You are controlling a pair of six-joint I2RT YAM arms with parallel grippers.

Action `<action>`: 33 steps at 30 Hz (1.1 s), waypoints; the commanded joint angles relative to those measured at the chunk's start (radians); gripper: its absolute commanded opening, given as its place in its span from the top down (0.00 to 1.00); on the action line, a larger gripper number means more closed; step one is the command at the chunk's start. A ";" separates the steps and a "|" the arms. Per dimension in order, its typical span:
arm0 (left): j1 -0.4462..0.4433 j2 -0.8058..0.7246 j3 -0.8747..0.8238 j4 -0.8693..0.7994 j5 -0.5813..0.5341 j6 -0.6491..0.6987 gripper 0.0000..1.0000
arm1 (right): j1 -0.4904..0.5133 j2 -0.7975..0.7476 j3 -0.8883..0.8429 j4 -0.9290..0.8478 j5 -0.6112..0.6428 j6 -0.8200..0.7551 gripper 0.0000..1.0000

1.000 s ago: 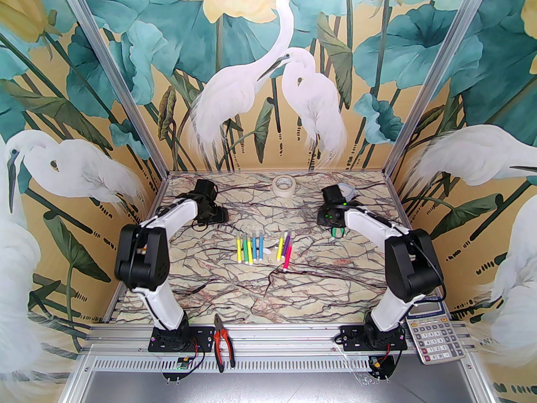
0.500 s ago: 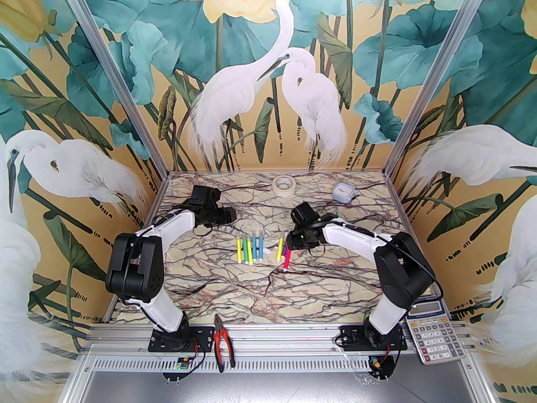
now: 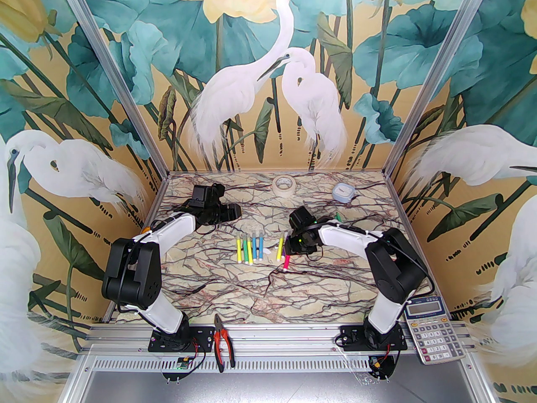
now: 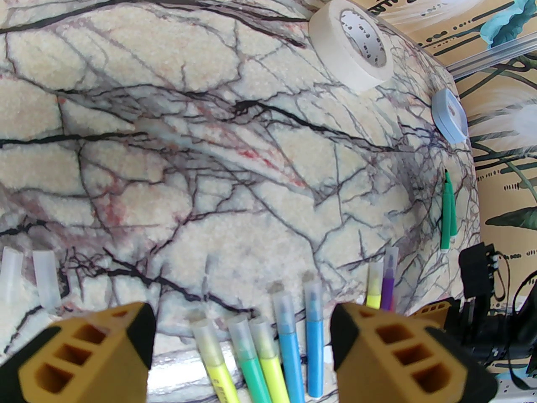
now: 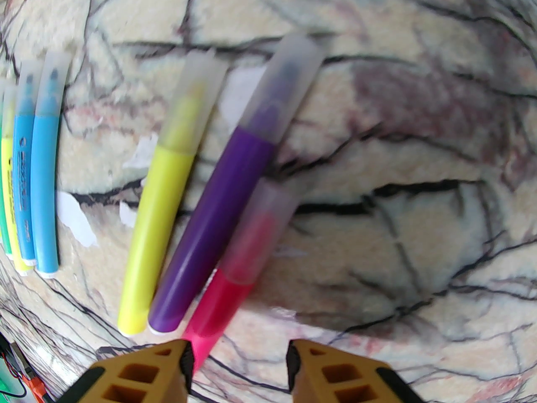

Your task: Open the pen caps

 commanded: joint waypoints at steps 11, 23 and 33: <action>-0.005 -0.024 -0.015 0.009 0.000 0.008 0.27 | 0.067 0.066 0.066 -0.055 0.079 0.039 0.61; -0.005 -0.024 -0.024 0.009 -0.011 0.003 0.27 | 0.078 0.078 0.087 -0.144 0.193 0.020 0.65; -0.006 -0.025 -0.031 0.012 -0.008 0.000 0.27 | 0.079 0.097 0.091 -0.149 0.209 0.013 0.69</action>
